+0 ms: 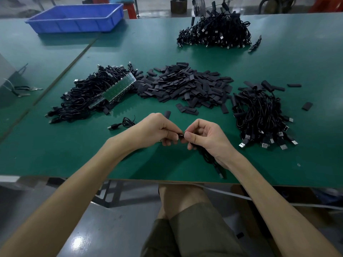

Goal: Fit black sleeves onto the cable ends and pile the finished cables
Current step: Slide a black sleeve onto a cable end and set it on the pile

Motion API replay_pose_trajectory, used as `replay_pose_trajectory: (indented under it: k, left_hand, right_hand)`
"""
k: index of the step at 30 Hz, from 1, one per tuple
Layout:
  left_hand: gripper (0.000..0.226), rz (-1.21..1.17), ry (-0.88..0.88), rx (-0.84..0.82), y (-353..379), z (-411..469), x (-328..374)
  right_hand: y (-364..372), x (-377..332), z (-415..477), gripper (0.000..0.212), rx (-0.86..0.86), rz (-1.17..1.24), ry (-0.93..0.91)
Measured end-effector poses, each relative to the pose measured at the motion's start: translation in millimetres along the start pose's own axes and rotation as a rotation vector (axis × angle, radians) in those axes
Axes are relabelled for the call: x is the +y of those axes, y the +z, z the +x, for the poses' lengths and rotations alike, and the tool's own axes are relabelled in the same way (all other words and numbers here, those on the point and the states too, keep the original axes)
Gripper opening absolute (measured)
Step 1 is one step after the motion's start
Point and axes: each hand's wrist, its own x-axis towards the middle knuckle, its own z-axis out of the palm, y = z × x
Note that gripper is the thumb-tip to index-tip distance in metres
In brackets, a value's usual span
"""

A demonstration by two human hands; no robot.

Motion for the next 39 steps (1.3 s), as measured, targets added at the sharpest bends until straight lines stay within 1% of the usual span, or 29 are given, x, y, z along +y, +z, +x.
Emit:
replay_pose_trajectory:
  k: [6,15,26,32,34,36,39]
  left_hand:
    - [0.022,0.073,0.019,-0.01,2,-4,1]
    - [0.018,0.102,0.043,-0.024,5,-8,-1]
    - [0.01,0.137,0.062,-0.023,8,-8,1]
    - [0.013,0.142,0.058,-0.025,11,-8,-1]
    - [0.012,0.112,0.063,-0.009,11,-10,-2]
    - [0.011,0.037,0.065,0.06,11,-10,-2]
    - [0.013,-0.169,0.064,0.187,14,-11,-2]
  right_hand:
    - [2,1,0,0.022,-0.026,-0.009,-0.002]
    - [3,3,0,0.016,-0.032,-0.034,-0.002]
    - [4,3,-2,0.018,-0.027,-0.081,-0.009]
    - [6,2,-2,0.018,-0.018,-0.127,-0.01]
    - [5,1,-2,0.017,-0.012,-0.091,-0.01]
    - [3,-2,-4,0.017,0.031,-0.003,-0.015]
    - [0,-3,-4,0.019,0.091,0.09,-0.041]
